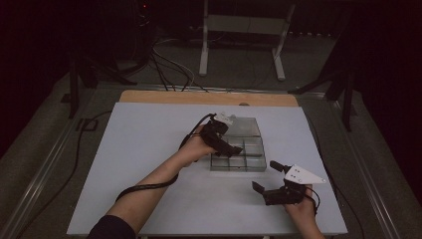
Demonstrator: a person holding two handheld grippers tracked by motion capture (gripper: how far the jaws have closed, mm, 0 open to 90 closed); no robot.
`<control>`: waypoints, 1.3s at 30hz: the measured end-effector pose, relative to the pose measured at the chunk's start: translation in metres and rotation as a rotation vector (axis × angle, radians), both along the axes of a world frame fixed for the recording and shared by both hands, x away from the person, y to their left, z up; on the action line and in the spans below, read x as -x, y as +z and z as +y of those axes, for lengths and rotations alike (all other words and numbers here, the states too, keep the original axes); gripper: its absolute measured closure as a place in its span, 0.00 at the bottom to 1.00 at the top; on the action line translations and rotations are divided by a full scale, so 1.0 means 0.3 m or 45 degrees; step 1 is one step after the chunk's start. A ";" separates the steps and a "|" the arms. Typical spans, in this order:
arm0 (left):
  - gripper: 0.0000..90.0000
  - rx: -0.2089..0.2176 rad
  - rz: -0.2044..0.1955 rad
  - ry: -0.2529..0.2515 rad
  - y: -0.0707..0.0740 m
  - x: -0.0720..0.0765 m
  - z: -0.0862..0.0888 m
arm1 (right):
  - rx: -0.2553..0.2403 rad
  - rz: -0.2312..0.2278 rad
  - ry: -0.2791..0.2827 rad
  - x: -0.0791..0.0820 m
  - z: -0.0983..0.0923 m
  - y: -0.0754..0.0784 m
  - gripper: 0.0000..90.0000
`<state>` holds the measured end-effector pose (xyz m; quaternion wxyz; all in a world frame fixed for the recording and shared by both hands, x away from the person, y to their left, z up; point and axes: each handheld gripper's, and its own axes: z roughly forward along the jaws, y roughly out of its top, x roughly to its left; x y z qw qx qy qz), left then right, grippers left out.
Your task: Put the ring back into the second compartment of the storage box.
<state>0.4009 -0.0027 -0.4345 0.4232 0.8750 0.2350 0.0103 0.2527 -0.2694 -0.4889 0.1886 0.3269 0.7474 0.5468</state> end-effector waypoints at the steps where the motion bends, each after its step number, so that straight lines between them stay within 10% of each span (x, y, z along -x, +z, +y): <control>1: 0.02 0.002 -0.002 -0.001 0.004 0.005 0.013 | 0.000 0.001 -0.001 0.000 0.001 0.000 0.00; 14: 0.02 0.025 -0.020 0.020 0.022 0.081 0.213 | 0.010 -0.001 0.004 0.000 0.009 -0.001 0.00; 39: 0.02 0.097 -0.008 0.131 -0.096 0.281 0.546 | 0.017 0.005 0.002 -0.003 0.018 -0.005 0.00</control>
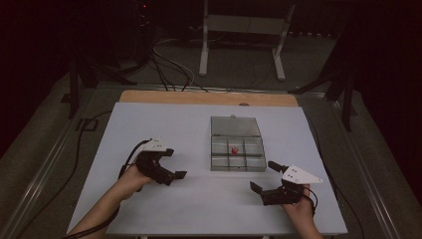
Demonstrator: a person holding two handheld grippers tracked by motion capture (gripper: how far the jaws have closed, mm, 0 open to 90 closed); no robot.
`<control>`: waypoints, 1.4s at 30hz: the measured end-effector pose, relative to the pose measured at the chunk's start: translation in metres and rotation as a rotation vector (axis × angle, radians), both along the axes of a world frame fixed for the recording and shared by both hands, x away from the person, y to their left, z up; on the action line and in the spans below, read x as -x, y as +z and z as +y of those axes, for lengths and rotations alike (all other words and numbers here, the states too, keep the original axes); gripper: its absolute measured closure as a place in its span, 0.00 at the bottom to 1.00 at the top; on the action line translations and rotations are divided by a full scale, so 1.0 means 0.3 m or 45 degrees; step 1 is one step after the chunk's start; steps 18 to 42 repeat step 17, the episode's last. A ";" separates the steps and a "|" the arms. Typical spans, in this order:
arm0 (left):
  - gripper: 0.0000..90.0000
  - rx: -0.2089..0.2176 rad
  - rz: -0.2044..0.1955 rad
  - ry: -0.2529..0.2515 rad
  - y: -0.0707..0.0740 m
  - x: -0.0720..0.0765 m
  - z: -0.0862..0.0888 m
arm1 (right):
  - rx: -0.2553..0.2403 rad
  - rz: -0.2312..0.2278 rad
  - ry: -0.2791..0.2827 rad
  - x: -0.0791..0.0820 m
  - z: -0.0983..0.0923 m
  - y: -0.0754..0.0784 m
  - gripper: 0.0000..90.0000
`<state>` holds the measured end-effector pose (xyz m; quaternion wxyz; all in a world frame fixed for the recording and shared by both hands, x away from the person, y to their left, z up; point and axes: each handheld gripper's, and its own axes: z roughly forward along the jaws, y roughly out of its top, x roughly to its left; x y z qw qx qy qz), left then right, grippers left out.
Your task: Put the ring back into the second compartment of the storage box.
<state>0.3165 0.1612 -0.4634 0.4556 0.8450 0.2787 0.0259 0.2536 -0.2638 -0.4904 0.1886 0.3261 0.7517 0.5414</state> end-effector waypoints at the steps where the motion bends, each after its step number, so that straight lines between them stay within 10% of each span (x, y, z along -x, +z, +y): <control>1: 0.02 0.015 0.004 0.000 -0.009 0.006 0.008 | 0.000 0.003 -0.001 0.000 0.001 0.000 0.00; 14: 0.02 -0.008 -0.023 -0.034 -0.111 0.047 0.052 | 0.005 0.007 0.005 -0.005 0.003 -0.005 0.00; 42: 0.02 0.012 -0.019 -0.037 -0.106 0.047 0.054 | 0.004 0.007 0.003 -0.003 0.003 -0.004 0.00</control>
